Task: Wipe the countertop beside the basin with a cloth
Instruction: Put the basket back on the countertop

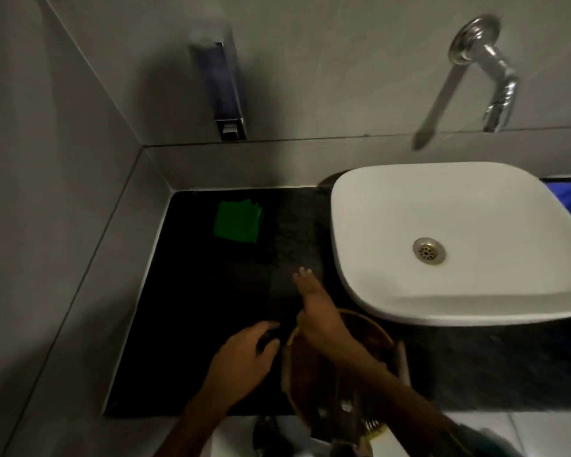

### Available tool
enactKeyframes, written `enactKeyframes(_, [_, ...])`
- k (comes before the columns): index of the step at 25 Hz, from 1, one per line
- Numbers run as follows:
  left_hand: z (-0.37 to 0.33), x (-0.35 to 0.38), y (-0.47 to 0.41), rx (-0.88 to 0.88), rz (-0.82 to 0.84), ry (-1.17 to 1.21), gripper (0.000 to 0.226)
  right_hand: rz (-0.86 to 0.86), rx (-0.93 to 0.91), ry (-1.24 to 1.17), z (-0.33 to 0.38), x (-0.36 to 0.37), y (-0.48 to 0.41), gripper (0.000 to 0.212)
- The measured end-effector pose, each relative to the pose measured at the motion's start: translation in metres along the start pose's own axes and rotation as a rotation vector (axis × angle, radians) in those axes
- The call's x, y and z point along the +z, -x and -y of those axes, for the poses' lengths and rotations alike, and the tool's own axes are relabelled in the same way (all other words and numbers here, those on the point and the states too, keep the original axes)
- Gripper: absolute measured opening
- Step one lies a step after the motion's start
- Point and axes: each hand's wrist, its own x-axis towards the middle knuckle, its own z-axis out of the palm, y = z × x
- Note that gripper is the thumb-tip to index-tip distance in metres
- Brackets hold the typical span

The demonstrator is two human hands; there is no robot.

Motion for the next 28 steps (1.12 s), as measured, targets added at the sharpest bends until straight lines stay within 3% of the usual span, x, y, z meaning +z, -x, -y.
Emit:
enactKeyframes(2, [-0.014,0.024,0.022,-0.009,0.034,-0.008,0.037,0.019,-0.005,-0.004,-0.007,-0.017,0.061,0.077])
enactKeyframes(5, [-0.022,0.048,0.037,-0.063,-0.065,0.021,0.042,-0.234,0.071,0.255,-0.042,-0.041,0.128,0.045])
enactKeyframes(8, [-0.030,0.058,0.042,-0.107,-0.151,0.058,0.040,-0.369,0.292,0.205,-0.069,-0.060,0.156,0.019])
enactKeyframes(10, [-0.033,0.055,0.043,-0.111,-0.195,0.065,0.038,-0.273,0.409,-0.049,-0.076,-0.062,0.152,0.019])
enactKeyframes(14, [-0.023,0.026,0.037,-0.095,-0.294,0.023,0.035,-0.192,0.388,-0.324,-0.056,-0.062,0.139,0.030])
enactKeyframes(22, [0.056,-0.085,-0.002,-0.272,-0.444,-0.114,0.032,-0.125,0.124,-0.280,0.035,-0.004,0.021,0.036])
enactKeyframes(26, [0.089,-0.107,-0.015,-0.320,-0.225,-0.211,0.023,0.005,0.190,-0.207,0.044,0.026,-0.014,0.028])
enactKeyframes(28, [0.092,-0.119,-0.030,-0.322,-0.213,-0.235,0.020,-0.004,0.215,-0.214,0.043,0.029,-0.017,0.025])
